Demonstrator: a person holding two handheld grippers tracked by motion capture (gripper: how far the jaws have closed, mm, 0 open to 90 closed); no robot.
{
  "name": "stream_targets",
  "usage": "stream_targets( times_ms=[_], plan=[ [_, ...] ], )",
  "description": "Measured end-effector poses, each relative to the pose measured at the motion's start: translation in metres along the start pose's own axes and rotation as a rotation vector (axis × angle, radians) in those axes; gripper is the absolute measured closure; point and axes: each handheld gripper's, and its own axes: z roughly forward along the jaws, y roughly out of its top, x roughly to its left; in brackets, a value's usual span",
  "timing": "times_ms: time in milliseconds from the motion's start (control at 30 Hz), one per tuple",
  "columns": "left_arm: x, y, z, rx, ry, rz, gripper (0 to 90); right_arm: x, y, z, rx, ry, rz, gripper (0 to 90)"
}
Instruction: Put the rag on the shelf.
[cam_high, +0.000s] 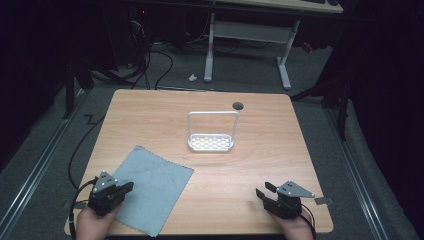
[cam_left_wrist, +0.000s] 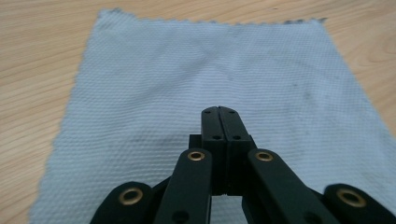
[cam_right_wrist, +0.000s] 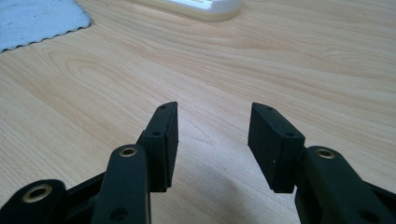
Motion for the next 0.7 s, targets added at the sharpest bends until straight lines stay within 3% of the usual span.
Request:
stream_targets(
  times_ms=[233, 433, 567, 633, 700],
  plan=[
    [-0.026, -0.007, 0.015, 0.118, -0.013, 0.092, 90.0, 0.003, 0.005, 0.009, 0.005, 0.026, -0.028, 53.7],
    [-0.035, -0.005, 0.020, 0.115, -0.038, 0.106, 90.0, 0.004, 0.006, 0.009, 0.003, 0.031, -0.031, 53.8],
    [-0.052, 0.001, 0.030, 0.111, -0.082, 0.131, 89.9, 0.003, 0.005, 0.010, 0.009, 0.034, -0.029, 53.8],
    [-0.070, 0.008, 0.042, 0.111, -0.128, 0.164, 89.9, 0.002, 0.004, 0.010, 0.013, 0.034, -0.023, 53.8],
    [-0.077, 0.011, 0.046, 0.113, -0.140, 0.181, 89.9, 0.002, 0.003, 0.009, 0.016, 0.032, -0.018, 53.8]
  ],
)
